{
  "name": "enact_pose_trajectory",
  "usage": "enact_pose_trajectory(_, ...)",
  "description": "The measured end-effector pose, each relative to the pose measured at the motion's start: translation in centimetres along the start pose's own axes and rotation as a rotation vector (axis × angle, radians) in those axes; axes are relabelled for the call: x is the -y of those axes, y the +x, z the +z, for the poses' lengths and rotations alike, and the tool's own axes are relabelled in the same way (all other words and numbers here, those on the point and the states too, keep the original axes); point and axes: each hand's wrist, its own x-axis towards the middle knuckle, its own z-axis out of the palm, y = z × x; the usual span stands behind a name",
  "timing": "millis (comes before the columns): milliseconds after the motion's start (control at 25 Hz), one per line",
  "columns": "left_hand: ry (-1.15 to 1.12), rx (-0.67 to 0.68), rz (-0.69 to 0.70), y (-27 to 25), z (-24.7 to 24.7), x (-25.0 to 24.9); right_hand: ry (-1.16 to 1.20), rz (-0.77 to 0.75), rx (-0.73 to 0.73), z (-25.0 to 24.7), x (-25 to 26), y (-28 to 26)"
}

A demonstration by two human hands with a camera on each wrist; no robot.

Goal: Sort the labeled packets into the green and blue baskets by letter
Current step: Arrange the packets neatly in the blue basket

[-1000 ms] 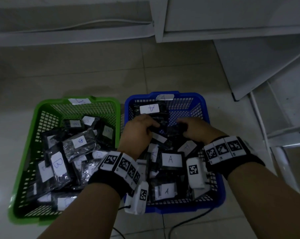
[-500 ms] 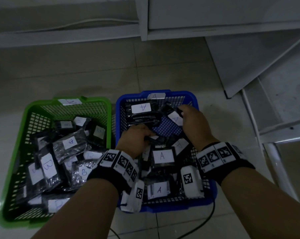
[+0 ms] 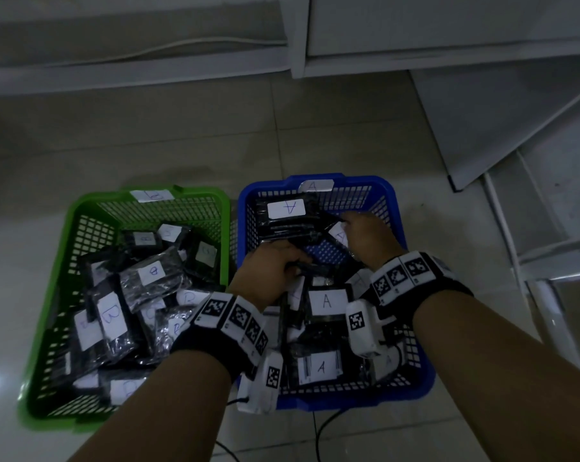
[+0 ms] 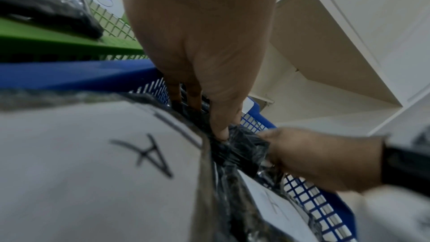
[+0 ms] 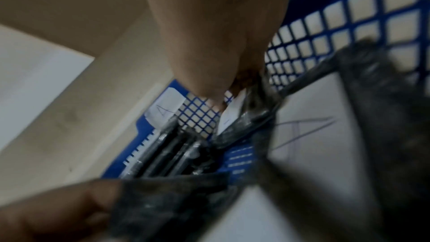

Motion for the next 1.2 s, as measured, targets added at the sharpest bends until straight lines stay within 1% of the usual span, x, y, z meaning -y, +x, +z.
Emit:
enact_pose_trajectory(80, 0.000, -0.016, 0.026, -0.1, 0.1, 0.0, 0.015, -0.066, 0.070, 0.2, -0.3, -0.4)
enact_pose_trajectory(120, -0.003, -0.022, 0.033, -0.1, 0.1, 0.1, 0.008, -0.092, 0.056, 0.1, -0.2, -0.4)
enact_pose_trajectory(200, -0.010, -0.022, 0.040, -0.1, 0.2, 0.2, -0.069, -0.132, -0.073, -0.3, 0.3, -0.1)
enact_pose_trajectory(280, -0.035, -0.021, 0.048, 0.0, 0.2, 0.3, -0.217, -0.112, -0.193, -0.9, 0.9, 0.3)
enact_pose_trajectory(320, -0.046, -0.020, 0.052, 0.0, 0.1, 0.3, -0.282, -0.090, -0.211, -1.2, 1.2, 0.5)
enact_pose_trajectory(360, -0.049, -0.018, 0.054, 0.0, 0.1, 0.3, -0.312, -0.074, -0.191, -1.3, 1.2, 0.6)
enact_pose_trajectory(440, -0.044, -0.021, 0.055, -0.1, -0.1, 0.2, -0.282, -0.092, -0.086, -1.1, 1.1, 0.8)
enact_pose_trajectory(520, -0.042, -0.029, 0.049, -0.1, 0.0, 0.1, -0.223, -0.175, -0.020, -0.8, 0.8, 0.9)
enact_pose_trajectory(560, -0.042, -0.030, 0.041, -0.1, 0.0, 0.1, -0.201, -0.221, -0.048, -0.8, 0.6, 0.9)
enact_pose_trajectory(640, -0.043, -0.030, 0.033, -0.1, 0.0, 0.2, -0.151, -0.252, -0.206, -0.7, 0.3, 0.5)
enact_pose_trajectory(680, -0.046, -0.027, 0.035, -0.1, 0.1, 0.3, -0.124, -0.240, -0.290, -0.7, 0.0, 0.2)
enact_pose_trajectory(720, -0.050, -0.026, 0.040, -0.1, 0.1, 0.4, -0.098, -0.213, -0.318, -0.7, -0.3, -0.1)
enact_pose_trajectory(760, -0.053, -0.026, 0.046, 0.0, 0.1, 0.4, -0.084, -0.183, -0.279, -0.7, -0.4, -0.5)
enact_pose_trajectory(840, -0.046, -0.027, 0.038, 0.0, 0.2, 0.6, -0.109, -0.147, -0.062, -0.4, -0.7, -0.9)
enact_pose_trajectory(880, -0.044, -0.027, 0.029, 0.0, 0.3, 0.5, -0.115, -0.151, 0.004, -0.3, -0.8, -0.8)
enact_pose_trajectory(960, -0.043, -0.035, 0.028, 0.0, 0.2, 0.4, -0.075, -0.170, 0.016, 0.0, -0.9, 0.0)
enact_pose_trajectory(1080, 0.034, -0.020, -0.004, 0.1, 0.1, 0.2, -0.001, -0.124, -0.014, 0.2, -1.1, 0.7)
enact_pose_trajectory(1160, 0.038, -0.009, -0.037, 0.2, 0.2, 0.4, -0.014, -0.094, -0.003, 0.5, -1.4, 0.4)
enact_pose_trajectory(1200, 0.023, -0.009, -0.041, 0.2, 0.4, 0.5, -0.044, -0.102, 0.019, 0.7, -1.6, 0.0)
